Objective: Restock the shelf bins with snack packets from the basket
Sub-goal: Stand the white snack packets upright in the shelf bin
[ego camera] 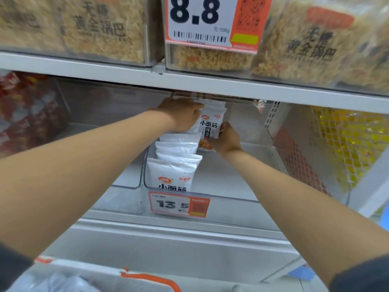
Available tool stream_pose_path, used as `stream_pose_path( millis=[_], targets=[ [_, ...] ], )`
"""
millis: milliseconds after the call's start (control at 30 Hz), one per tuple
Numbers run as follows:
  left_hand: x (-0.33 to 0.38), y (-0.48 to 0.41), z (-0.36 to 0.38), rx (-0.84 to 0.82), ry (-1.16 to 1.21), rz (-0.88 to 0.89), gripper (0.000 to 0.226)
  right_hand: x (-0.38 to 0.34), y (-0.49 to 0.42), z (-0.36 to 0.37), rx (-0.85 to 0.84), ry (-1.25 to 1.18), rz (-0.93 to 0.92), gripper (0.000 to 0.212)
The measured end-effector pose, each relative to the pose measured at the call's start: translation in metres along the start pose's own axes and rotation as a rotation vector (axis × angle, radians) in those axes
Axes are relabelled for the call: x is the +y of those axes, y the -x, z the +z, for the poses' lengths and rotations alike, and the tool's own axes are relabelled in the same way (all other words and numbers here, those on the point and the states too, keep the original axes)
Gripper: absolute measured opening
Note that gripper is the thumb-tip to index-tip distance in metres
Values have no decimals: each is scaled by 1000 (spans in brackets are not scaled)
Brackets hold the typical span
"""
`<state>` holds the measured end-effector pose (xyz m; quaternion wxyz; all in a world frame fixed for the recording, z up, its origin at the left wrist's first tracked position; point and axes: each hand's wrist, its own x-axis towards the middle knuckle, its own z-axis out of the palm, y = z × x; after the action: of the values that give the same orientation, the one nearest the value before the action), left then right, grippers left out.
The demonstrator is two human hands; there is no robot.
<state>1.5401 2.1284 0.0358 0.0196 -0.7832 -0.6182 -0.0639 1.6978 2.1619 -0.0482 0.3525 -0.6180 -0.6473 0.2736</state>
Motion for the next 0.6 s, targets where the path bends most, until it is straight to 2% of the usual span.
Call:
stream_pose_path(
  millis=[167, 300, 400, 600],
  targets=[
    [0, 2, -2, -38, -13, -24, 48, -2, -2, 16, -112, 71, 56, 44],
    [2, 3, -3, -48, -19, -23, 48, -1, -7, 20, -144, 28, 113, 45],
    [2, 4, -4, -58, -4, -26, 50, 7, -8, 20, -188, 8, 165, 54],
    [7, 9, -10, -97, 31, -47, 60, 30, -31, 34, -246, 116, 151, 58]
  ],
)
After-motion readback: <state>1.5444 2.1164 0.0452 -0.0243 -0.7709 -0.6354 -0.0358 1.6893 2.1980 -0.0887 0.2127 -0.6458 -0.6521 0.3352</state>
